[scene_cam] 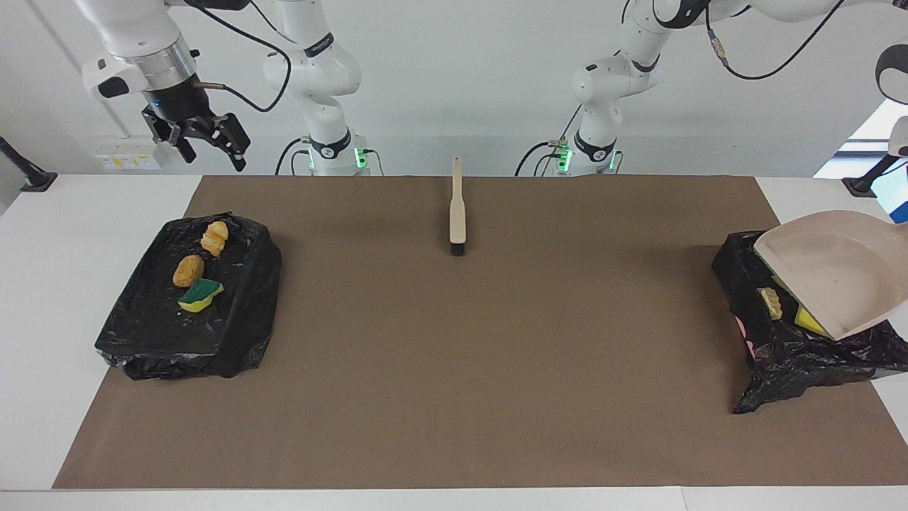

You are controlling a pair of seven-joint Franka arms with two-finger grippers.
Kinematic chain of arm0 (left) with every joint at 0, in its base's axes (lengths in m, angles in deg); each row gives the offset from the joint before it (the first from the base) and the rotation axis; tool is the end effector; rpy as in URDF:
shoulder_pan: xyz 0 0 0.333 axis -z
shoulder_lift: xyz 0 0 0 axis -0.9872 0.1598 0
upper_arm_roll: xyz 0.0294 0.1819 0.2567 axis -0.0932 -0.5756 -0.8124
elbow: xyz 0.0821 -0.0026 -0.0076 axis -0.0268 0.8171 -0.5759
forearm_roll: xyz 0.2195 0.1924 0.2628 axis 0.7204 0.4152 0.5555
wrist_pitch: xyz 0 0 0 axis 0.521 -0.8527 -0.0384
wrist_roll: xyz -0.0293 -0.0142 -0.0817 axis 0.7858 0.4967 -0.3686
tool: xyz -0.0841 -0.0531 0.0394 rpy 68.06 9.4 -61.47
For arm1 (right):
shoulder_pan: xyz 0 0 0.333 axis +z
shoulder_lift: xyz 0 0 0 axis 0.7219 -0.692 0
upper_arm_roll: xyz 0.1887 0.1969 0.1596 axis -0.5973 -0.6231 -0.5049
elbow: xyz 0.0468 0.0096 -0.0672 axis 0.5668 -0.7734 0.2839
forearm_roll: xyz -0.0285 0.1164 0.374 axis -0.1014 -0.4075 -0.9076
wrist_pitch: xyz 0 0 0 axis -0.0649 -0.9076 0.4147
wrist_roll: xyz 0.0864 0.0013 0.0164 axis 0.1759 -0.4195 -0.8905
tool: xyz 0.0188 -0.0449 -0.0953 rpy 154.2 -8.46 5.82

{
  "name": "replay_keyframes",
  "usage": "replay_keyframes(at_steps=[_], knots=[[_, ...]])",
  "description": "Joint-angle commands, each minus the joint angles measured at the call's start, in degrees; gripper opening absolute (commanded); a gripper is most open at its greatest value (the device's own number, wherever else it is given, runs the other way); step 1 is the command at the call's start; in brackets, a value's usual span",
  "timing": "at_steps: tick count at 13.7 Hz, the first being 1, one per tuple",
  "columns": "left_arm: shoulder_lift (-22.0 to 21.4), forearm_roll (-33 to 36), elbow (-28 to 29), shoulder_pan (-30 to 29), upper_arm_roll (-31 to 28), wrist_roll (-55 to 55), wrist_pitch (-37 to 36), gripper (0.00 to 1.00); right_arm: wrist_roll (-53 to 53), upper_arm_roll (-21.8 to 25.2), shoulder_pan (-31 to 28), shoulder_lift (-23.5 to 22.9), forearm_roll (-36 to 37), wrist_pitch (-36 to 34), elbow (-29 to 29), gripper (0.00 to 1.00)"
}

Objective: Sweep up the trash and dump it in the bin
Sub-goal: 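Tip the dustpan over the black bag with the left gripper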

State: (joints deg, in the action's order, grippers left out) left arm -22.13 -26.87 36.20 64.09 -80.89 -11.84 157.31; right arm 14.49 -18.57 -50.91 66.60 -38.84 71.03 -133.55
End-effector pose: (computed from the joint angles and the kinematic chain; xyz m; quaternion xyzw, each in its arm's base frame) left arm 0.6109 0.2131 0.6176 -0.7535 0.6277 0.0836 0.1766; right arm 0.5086 -0.0471 0.6502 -0.9921 0.1254 0.0020 0.0038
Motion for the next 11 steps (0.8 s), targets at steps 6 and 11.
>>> replay_keyframes(at_steps=[6, 11], knots=[[-3.2, -11.5, 9.9, 17.6, 0.1, 38.6, -3.7, 0.0, -2.5, 6.5, 7.7, 0.7, 0.7, 0.5, -0.9, 1.0], [-0.5, -17.2, 9.4, 29.6, 0.1, 70.6, -2.8, 0.0, -9.8, 6.5, 7.6, 0.0, 3.0, 1.1, -0.1, 1.0]])
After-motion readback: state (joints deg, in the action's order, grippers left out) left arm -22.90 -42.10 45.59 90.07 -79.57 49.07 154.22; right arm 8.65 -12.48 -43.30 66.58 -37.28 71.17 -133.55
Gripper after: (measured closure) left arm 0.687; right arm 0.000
